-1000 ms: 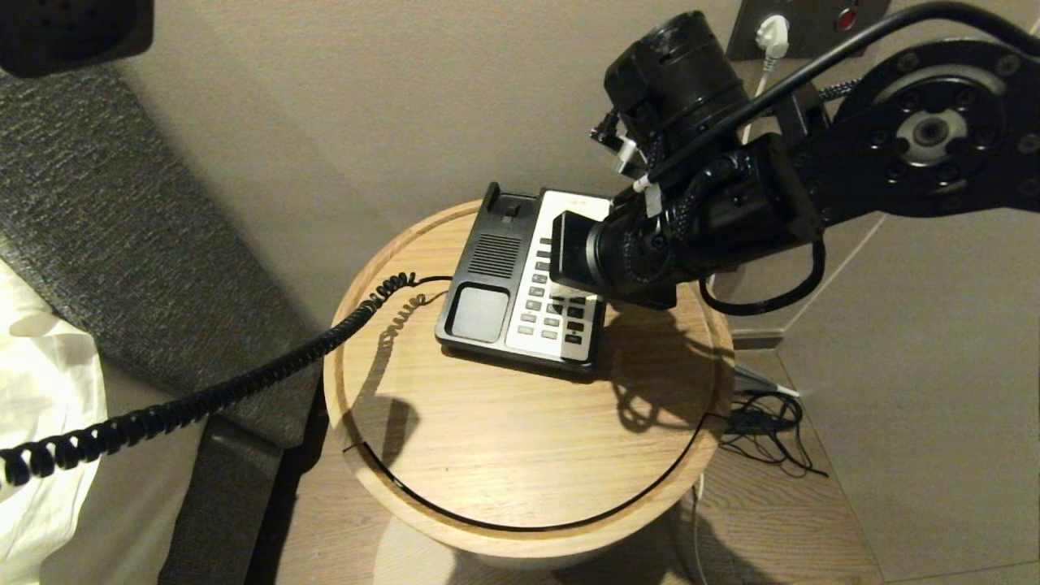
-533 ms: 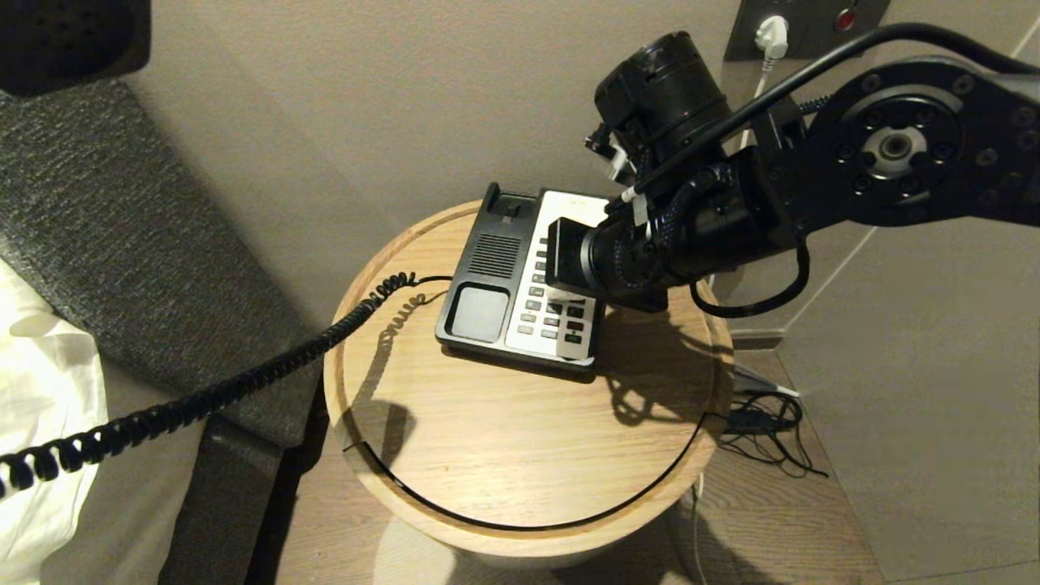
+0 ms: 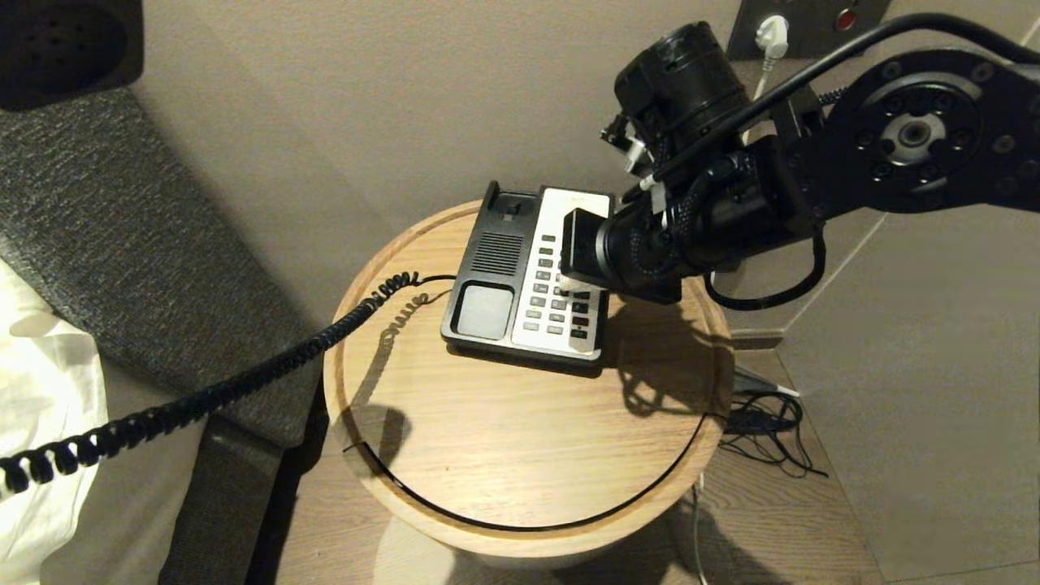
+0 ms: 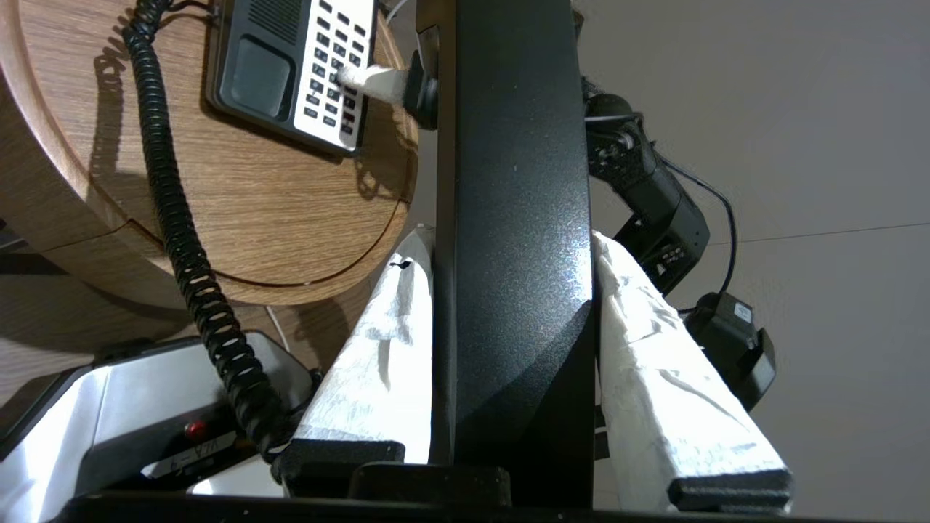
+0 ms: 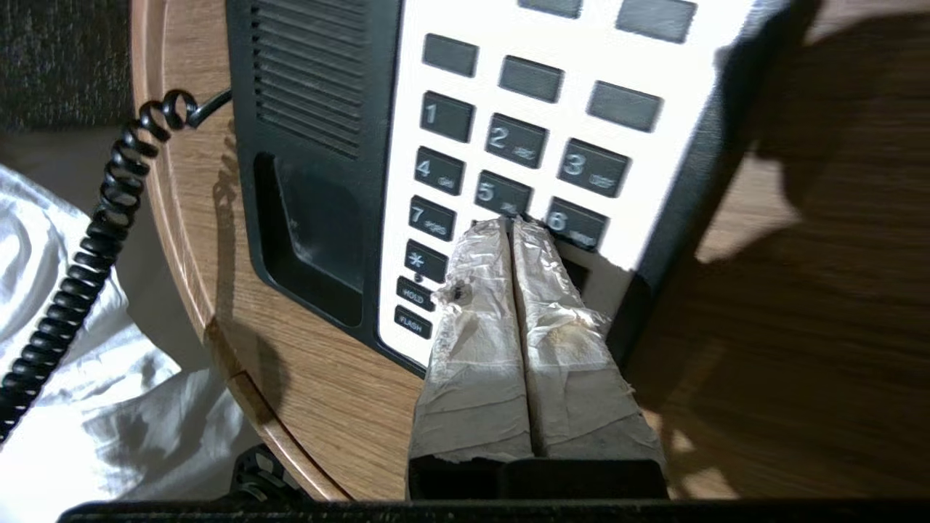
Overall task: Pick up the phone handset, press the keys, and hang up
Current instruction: Dial the number
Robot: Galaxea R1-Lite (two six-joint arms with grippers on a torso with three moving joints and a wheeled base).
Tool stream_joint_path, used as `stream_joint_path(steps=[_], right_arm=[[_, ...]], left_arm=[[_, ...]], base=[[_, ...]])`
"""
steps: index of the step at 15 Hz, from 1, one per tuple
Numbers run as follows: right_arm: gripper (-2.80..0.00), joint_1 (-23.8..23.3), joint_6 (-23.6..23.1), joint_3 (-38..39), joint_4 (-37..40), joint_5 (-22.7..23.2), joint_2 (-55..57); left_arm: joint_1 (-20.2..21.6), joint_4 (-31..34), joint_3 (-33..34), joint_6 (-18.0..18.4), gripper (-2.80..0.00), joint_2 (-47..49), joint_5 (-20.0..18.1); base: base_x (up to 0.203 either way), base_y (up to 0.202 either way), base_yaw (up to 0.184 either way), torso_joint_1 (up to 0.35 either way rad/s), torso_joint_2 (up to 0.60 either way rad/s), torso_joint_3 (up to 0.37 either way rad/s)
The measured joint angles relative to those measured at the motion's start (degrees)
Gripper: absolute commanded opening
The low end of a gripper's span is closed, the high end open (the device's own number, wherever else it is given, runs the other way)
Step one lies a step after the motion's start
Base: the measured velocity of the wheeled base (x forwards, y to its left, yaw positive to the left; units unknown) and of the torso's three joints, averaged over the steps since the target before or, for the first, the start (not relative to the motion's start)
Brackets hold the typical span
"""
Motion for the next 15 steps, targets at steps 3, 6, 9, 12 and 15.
stream_joint_path(steps=[3, 6, 9, 12, 15], right_arm=[[-2.8, 1.06, 0.11, 0.0, 0.17, 0.18, -0.74], [-2.8, 1.19, 0.14, 0.0, 0.58, 0.13, -1.19], [-2.8, 1.13, 0.24, 0.74, 1.04, 0.05, -1.43], [-2.8, 1.19, 0.26, 0.87, 1.21, 0.19, -1.28], [-2.8, 1.3, 0.3, 0.95, 1.74, 0.33, -0.94]], left_arm=[[0.11, -0.02, 0.58, -0.04, -2.8, -0.26, -0.02], [0.24, -0.35, 0.74, -0.06, -2.8, -0.37, -0.02], [0.27, -0.34, 0.63, -0.06, -2.8, -0.39, -0.02], [0.27, -0.31, 0.77, -0.06, -2.8, -0.39, -0.1], [0.27, -0.31, 1.1, -0.14, -2.8, -0.48, -0.04]], base=[[0.0, 0.0, 0.0, 0.0, 0.0, 0.0], [0.0, 0.0, 0.0, 0.0, 0.0, 0.0], [0.0, 0.0, 0.0, 0.0, 0.0, 0.0], [0.0, 0.0, 0.0, 0.0, 0.0, 0.0], [0.0, 0.0, 0.0, 0.0, 0.0, 0.0]])
